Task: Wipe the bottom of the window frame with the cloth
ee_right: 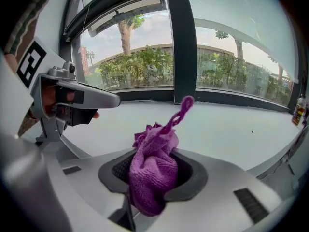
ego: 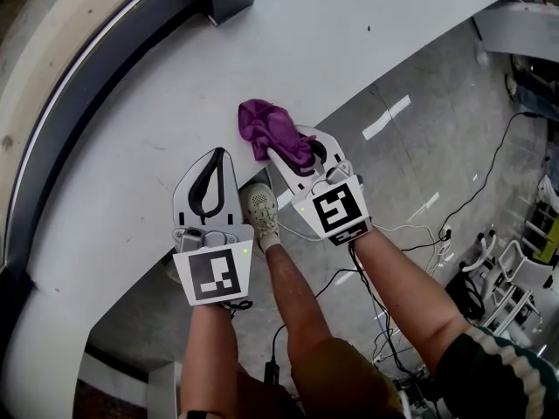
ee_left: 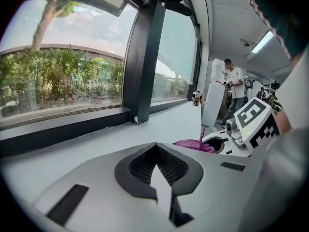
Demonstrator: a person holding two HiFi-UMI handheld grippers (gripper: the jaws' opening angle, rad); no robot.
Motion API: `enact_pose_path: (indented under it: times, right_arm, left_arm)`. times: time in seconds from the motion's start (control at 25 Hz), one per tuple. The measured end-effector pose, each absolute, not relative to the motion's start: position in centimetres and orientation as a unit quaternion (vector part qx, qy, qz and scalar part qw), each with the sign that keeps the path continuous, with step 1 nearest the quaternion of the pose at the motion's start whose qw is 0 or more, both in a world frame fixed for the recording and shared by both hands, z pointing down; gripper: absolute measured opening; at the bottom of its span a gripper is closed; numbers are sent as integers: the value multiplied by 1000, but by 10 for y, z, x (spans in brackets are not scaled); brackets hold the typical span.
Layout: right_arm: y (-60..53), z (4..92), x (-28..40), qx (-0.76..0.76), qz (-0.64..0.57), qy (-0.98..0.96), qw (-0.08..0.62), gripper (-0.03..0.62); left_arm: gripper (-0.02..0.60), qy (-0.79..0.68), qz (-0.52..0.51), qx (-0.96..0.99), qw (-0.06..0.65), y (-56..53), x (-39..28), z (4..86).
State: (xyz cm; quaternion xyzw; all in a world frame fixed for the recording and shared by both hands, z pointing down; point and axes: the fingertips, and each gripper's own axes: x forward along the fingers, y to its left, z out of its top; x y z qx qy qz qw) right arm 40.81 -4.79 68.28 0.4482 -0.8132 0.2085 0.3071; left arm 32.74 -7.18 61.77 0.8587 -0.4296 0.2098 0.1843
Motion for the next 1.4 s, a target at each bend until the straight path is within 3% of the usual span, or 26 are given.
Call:
enact_pose_path:
  times: [0.48, 0.76, 1.4]
  right_arm:
    - [-24, 684, 417, 480, 220, -803, 278, 153]
    - [-19, 684, 408, 480, 222, -796, 295, 153]
    - [15, 686, 294, 399, 205, -832, 327, 153]
  left_arm:
    - [5, -440, 215, 848, 203, -34, 306, 626]
    - [5, -460, 199, 842, 200, -34, 280, 610]
    - [5, -522, 191, 802, 220, -7, 176, 606]
